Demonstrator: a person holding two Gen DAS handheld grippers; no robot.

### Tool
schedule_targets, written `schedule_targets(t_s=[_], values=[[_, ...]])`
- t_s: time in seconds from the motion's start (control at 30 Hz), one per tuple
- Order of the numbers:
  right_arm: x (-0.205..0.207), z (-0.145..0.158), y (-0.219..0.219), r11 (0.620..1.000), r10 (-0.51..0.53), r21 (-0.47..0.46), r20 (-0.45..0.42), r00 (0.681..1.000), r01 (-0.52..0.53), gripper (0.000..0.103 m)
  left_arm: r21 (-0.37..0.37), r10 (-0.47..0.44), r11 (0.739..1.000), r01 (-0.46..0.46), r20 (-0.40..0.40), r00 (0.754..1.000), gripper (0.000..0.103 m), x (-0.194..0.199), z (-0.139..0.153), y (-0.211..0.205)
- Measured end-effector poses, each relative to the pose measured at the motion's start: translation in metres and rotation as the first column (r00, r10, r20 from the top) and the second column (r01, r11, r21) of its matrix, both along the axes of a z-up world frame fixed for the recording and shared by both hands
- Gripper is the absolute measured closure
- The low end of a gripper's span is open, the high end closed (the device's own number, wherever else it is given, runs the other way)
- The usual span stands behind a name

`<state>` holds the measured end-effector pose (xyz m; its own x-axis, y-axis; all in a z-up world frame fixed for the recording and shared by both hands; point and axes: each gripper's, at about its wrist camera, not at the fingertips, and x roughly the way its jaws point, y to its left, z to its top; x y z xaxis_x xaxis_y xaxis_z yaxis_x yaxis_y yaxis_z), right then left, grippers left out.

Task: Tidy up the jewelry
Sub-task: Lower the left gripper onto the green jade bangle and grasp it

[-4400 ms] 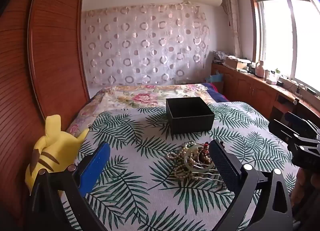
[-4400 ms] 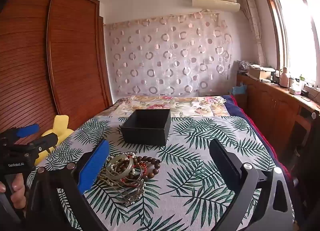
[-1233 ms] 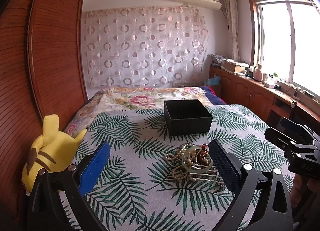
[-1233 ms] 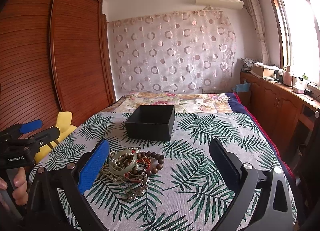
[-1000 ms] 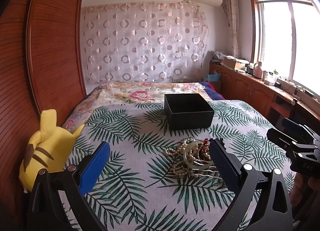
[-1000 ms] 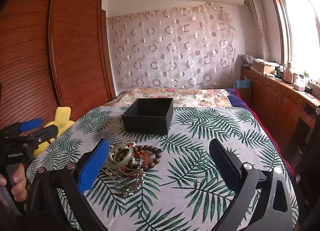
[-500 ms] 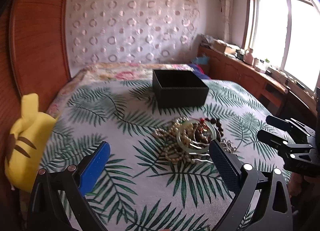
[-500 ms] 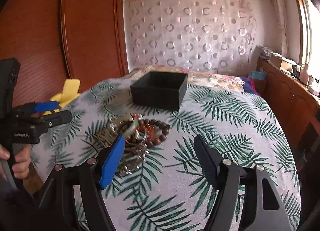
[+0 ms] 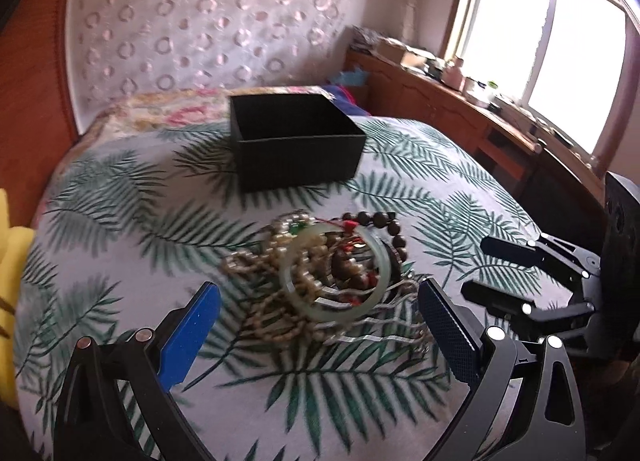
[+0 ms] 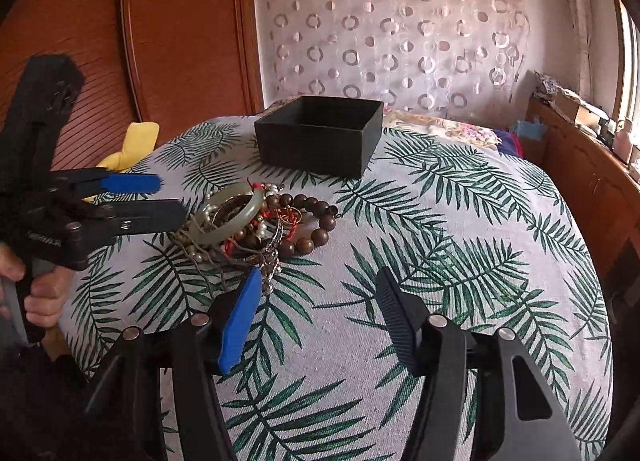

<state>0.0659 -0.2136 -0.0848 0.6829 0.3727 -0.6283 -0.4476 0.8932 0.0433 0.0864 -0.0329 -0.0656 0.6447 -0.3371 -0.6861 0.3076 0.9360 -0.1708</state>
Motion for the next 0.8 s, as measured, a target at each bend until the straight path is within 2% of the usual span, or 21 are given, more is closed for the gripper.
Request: schedule_targets(t_s=[0.07,0.13,0.4,0.53,0.57,0.6,0.8], values=[[0.000,0.000,-0.002,1.000,-0.002,0.000,-0.004,1.000,0.002,0.041,0.000,-0.022,1.000,0.022,-0.023,0.999,0.015,0.008,-0.003,-0.006],[-0.001,0.000,-0.004,1.000,-0.004,0.000,-0.006,1.000,0.004,0.041,-0.008,-0.038,0.999,0.038,-0.052,0.998,0.017,0.016,-0.007,-0.010],[-0.004,0.003,-0.008,1.000,-0.011,-0.005,-0.003,1.000,0.011,0.041,0.053,-0.051,0.997,0.056,-0.095,0.994,0.018,0.036,-0.017,-0.024],[-0.004,0.006,-0.007,1.000,-0.007,-0.002,0.002,1.000,0.007,0.041,0.089,-0.046,0.995,0.056,-0.101,0.994,0.020,0.043,-0.022,-0.027],[-0.005,0.006,-0.007,1.000,-0.004,-0.003,0.004,1.000,0.004,0.041,0.088,-0.046,0.995,0.055,-0.101,0.994,0.029,0.043,-0.022,-0.026],[-0.005,0.007,-0.006,1.000,-0.002,-0.004,0.004,1.000,0.002,0.041,0.079,-0.054,0.995,0.063,-0.105,0.993,0.034,0.042,-0.023,-0.026],[0.000,0.003,-0.002,1.000,0.006,-0.015,-0.009,1.000,-0.006,0.041,0.096,-0.053,0.994,0.060,-0.067,0.996,0.035,0.031,-0.016,-0.019]])
